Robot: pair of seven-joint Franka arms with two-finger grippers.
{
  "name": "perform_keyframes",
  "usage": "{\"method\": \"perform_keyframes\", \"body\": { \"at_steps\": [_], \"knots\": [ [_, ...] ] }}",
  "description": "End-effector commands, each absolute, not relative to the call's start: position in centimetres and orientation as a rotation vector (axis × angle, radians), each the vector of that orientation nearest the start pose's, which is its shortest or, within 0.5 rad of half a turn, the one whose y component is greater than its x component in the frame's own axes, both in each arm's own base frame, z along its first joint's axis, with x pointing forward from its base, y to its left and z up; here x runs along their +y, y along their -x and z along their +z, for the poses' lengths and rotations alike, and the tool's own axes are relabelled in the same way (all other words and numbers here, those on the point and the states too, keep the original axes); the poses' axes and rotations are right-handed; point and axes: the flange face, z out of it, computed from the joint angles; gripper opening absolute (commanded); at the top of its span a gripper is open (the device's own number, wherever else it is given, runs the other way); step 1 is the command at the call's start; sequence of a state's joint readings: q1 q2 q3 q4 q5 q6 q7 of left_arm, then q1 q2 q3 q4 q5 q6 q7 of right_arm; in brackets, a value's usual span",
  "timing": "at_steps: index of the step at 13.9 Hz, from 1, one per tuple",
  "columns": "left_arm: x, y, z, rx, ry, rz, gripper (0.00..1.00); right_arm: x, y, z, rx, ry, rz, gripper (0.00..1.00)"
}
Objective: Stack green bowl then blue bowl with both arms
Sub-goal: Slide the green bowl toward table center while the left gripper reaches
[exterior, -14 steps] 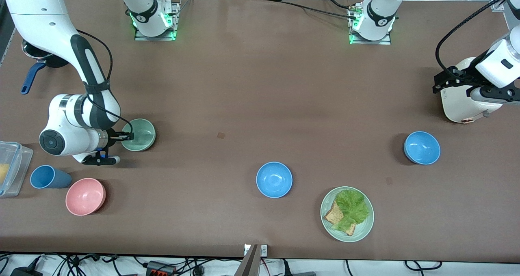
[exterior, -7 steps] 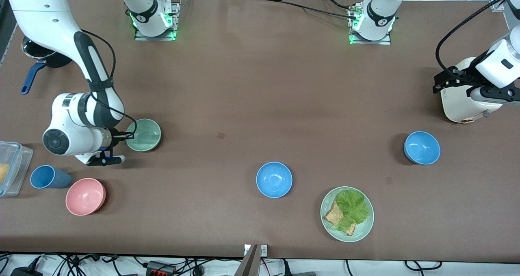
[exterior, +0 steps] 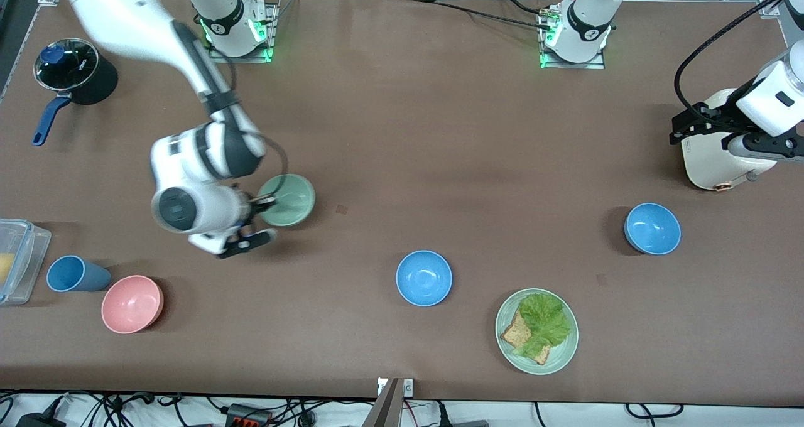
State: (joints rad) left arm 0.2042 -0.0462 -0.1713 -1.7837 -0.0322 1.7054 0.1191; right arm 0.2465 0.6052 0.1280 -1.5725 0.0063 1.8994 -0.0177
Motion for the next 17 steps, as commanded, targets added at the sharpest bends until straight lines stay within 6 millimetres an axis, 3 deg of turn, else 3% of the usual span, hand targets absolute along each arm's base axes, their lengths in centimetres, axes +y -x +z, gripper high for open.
{"method": "perform_keyframes", "body": {
  "at_steps": [1, 6, 8, 10, 11, 15, 16, 17],
  "knots": [
    [1.5, -55.0, 56.4, 0.125, 3.162, 0.046, 1.00, 29.8, -60.2, 26.4, -0.501, 3.037, 0.450, 0.00],
    [2.9, -55.5, 54.9, 0.092, 3.165, 0.091, 1.00, 40.9, -56.4, 23.8, -0.263, 3.025, 0.385, 0.00],
    [6.2, -56.6, 51.5, 0.009, 3.180, 0.175, 1.00, 44.6, -54.9, 22.5, -0.192, 3.032, 0.341, 0.00],
    [8.8, -57.9, 47.1, -0.059, 3.210, 0.253, 1.00, 45.7, -54.0, 21.0, -0.149, 3.040, 0.354, 0.00],
    [9.9, -58.2, 45.9, -0.082, 3.206, 0.265, 1.00, 46.1, -53.5, 20.5, -0.146, 3.045, 0.366, 0.00],
    [10.7, -60.0, 41.3, 0.012, 3.184, 0.268, 1.00, 47.1, -52.4, 19.4, -0.105, 3.047, 0.396, 0.02],
    [11.4, -60.6, 39.5, 0.090, 3.191, 0.249, 1.00, 47.0, -52.7, 19.7, -0.032, 3.020, 0.417, 0.72],
    [12.4, -60.9, 37.8, 0.117, 3.199, 0.245, 1.00, 46.9, -53.0, 20.5, 0.008, 3.004, 0.418, 1.00]
  ]
}}
